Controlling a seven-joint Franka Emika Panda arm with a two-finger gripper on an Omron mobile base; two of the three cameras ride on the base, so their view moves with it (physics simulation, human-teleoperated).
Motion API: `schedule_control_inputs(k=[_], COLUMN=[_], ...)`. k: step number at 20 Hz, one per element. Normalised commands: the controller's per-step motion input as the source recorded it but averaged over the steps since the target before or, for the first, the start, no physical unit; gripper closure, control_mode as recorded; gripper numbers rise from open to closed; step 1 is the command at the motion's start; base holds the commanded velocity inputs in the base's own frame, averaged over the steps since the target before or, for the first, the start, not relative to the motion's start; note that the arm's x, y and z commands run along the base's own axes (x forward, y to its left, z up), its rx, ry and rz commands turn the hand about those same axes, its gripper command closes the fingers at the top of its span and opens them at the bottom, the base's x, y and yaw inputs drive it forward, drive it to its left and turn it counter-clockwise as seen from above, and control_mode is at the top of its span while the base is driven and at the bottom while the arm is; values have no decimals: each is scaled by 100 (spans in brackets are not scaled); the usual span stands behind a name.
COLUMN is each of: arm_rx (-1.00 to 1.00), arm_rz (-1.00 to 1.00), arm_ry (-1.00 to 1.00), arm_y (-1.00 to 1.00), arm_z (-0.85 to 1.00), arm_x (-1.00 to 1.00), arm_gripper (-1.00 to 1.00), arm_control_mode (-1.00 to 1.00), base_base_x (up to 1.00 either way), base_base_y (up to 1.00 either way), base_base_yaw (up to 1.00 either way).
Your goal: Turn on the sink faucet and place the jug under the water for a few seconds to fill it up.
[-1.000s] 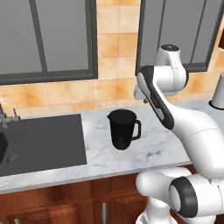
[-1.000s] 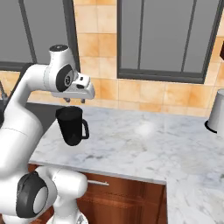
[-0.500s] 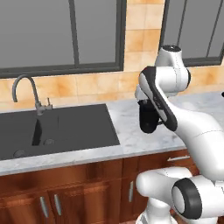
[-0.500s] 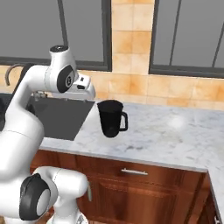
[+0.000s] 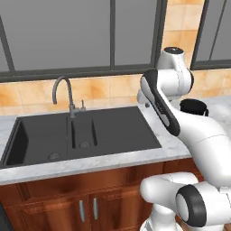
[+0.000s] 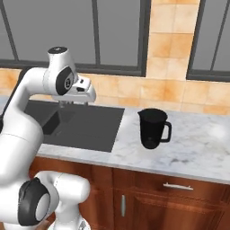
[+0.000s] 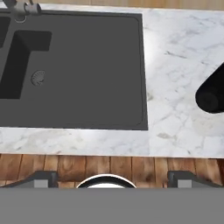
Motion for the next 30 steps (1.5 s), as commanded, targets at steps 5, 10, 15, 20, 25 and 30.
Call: schedule_control_inputs(k=[5, 10, 15, 20, 25, 30], arm_rx=[0, 0, 0, 0, 0, 0], arm_rz=[0, 0, 0, 0, 0, 0], arm_ry=[0, 0, 0, 0, 0, 0], arm_y=[0, 0, 0, 0, 0, 0], arm_z=[0, 0, 0, 0, 0, 0], arm_x=[0, 0, 0, 0, 0, 0], arm_gripper=[-100, -100, -100, -100, -100, -100], arm_control_mode=[100, 100, 100, 100, 100, 100], base_base_x=[46, 25, 24, 30, 29, 33], base_base_y=[13, 28, 30, 24, 16, 15], base_base_yaw=[0, 0, 0, 0, 0, 0])
